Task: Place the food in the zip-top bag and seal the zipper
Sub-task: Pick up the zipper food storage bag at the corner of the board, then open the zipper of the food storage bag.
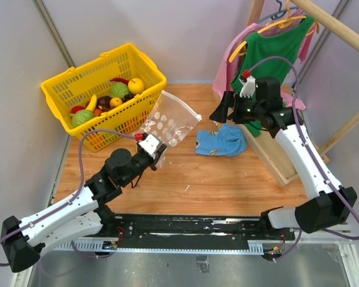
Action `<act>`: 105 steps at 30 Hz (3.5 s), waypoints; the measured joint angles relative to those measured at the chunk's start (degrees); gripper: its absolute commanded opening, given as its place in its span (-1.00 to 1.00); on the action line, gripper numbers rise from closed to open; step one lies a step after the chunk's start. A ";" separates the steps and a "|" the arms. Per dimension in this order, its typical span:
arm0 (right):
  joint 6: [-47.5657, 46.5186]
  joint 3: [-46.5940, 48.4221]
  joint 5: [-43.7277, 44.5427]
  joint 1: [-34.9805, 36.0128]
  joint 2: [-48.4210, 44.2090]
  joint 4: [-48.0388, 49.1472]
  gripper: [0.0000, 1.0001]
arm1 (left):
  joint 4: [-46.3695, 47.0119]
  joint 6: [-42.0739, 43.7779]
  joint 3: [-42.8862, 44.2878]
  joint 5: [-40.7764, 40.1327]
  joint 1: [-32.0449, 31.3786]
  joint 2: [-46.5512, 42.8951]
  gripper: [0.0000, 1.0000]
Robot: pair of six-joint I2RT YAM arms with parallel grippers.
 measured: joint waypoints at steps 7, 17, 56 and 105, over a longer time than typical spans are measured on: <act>0.66 9.20 -3.04 0.00 4.57 -3.74 0.56 | 7.39 12.22 -5.14 2.14 -0.20 -1.49 -0.99; 4.11 11.04 -9.97 0.44 8.98 -3.17 0.33 | 12.70 22.53 -6.36 3.98 -0.85 -1.49 -0.99; 12.81 10.95 -14.60 2.38 14.88 5.49 0.28 | 14.38 28.20 -8.59 4.17 -2.51 -1.46 -0.99; -10.40 1.16 22.49 19.19 5.75 1.60 -0.99 | -3.21 -26.71 13.53 -11.93 -2.62 9.75 0.40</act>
